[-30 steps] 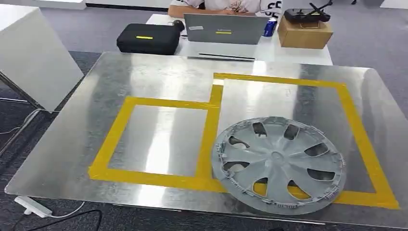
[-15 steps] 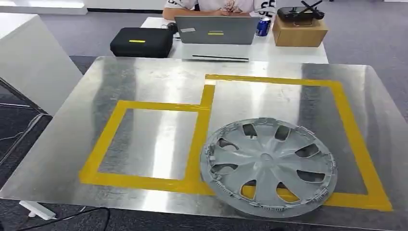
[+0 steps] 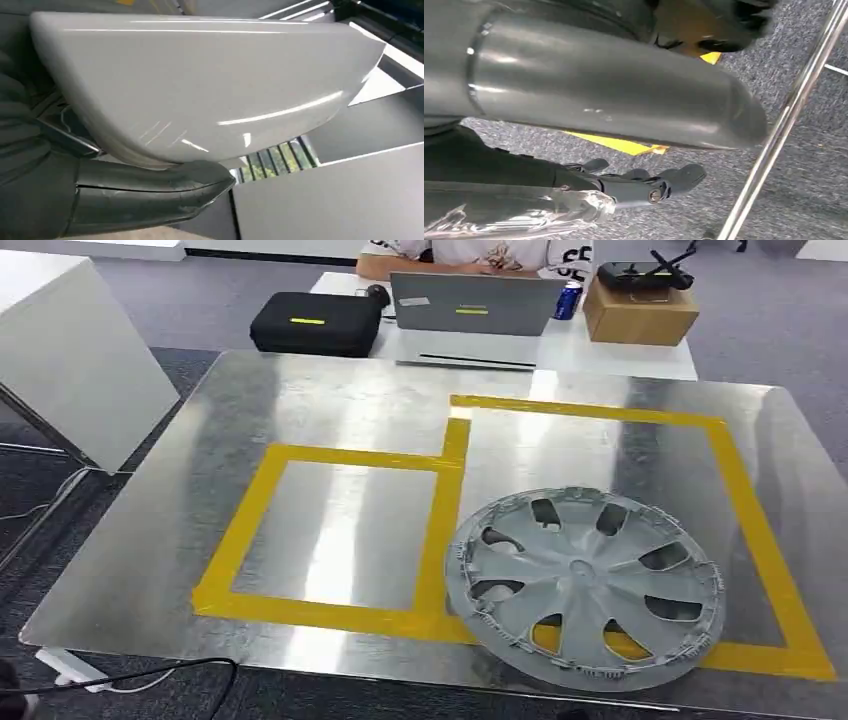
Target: Take the parts from the cabinet and place them on the table.
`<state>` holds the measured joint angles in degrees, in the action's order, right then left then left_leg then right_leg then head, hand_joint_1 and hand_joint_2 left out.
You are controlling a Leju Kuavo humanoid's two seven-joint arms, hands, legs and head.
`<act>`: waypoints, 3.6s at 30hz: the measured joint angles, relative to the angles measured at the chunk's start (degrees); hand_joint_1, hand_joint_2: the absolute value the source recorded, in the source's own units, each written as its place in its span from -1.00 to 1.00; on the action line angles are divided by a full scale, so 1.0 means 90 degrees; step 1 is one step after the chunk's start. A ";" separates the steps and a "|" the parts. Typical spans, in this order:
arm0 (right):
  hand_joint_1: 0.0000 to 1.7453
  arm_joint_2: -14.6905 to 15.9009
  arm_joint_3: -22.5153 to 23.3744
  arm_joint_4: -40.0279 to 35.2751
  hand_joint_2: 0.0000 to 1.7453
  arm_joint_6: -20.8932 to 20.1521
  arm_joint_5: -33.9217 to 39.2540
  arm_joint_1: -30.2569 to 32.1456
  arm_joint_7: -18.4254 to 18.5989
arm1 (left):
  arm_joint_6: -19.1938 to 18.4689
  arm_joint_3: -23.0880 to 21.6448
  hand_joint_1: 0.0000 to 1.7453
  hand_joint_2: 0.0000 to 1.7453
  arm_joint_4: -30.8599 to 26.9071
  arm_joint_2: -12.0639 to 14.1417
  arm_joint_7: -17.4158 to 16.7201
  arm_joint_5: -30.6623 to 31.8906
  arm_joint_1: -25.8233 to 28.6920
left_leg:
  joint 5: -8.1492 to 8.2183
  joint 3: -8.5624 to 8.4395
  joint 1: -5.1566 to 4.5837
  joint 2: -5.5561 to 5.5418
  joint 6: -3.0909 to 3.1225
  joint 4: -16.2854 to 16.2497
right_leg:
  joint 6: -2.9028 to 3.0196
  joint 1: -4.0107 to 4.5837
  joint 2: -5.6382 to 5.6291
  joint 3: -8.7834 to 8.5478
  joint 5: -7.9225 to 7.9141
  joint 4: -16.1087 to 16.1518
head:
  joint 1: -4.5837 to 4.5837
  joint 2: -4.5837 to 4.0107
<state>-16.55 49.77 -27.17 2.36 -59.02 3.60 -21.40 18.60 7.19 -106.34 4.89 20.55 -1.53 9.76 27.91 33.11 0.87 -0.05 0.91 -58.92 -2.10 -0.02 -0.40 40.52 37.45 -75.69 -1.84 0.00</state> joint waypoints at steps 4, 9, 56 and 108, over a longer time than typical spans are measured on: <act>-1.00 0.0131 0.0000 0.0292 -1.00 0.0141 -0.0002 -0.0080 -0.0068 | -0.0273 0.0027 1.00 1.00 0.0424 0.0170 -0.0159 -0.0076 -0.0203 | 0.0004 -0.0030 -0.0004 -0.0011 -0.0008 -0.0001 | 0.0078 0.0001 0.0000 -0.0621 -0.0856 0.1305 | -0.0002 0.0000; -1.00 0.0255 -0.0005 0.0610 -1.00 0.0253 -0.0029 -0.0172 -0.0161 | -0.0602 0.0061 1.00 1.00 0.0804 0.0299 -0.0066 -0.0175 -0.0428 | -0.0045 -0.0001 -0.0017 -0.0009 -0.0169 0.0021 | 0.0166 0.0055 -0.0013 -0.0919 -0.0916 0.1890 | 0.0007 0.0000; -1.00 0.0704 -0.0515 0.1662 -1.00 0.0437 -0.0170 -0.0719 -0.0280 | -0.1161 -0.0578 1.00 1.00 0.2679 0.0506 0.0580 0.0587 -0.2405 | -0.0116 0.0037 -0.0001 -0.0009 -0.0098 0.0090 | 0.0117 0.0037 -0.0014 -0.0770 -0.1088 0.1952 | 0.0022 0.0000; -1.00 0.0767 -0.0804 0.1681 -1.00 0.0520 0.0051 -0.0789 -0.0219 | -0.0238 -0.1221 1.00 1.00 0.5147 0.0212 0.0466 0.0981 -0.4407 | 0.0643 0.0909 -0.0025 -0.0008 -0.0302 -0.1717 | 0.0294 -0.0002 -0.0016 -0.0658 -0.1310 0.2042 | -0.0017 0.0000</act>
<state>-9.64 42.53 -12.04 7.04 -58.55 -3.50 -23.36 16.46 -3.80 -60.02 6.80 24.74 7.30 -29.91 33.70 41.29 0.65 -0.12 -1.81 -74.38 0.55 -0.04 -0.55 34.59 25.65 -57.31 -1.99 0.00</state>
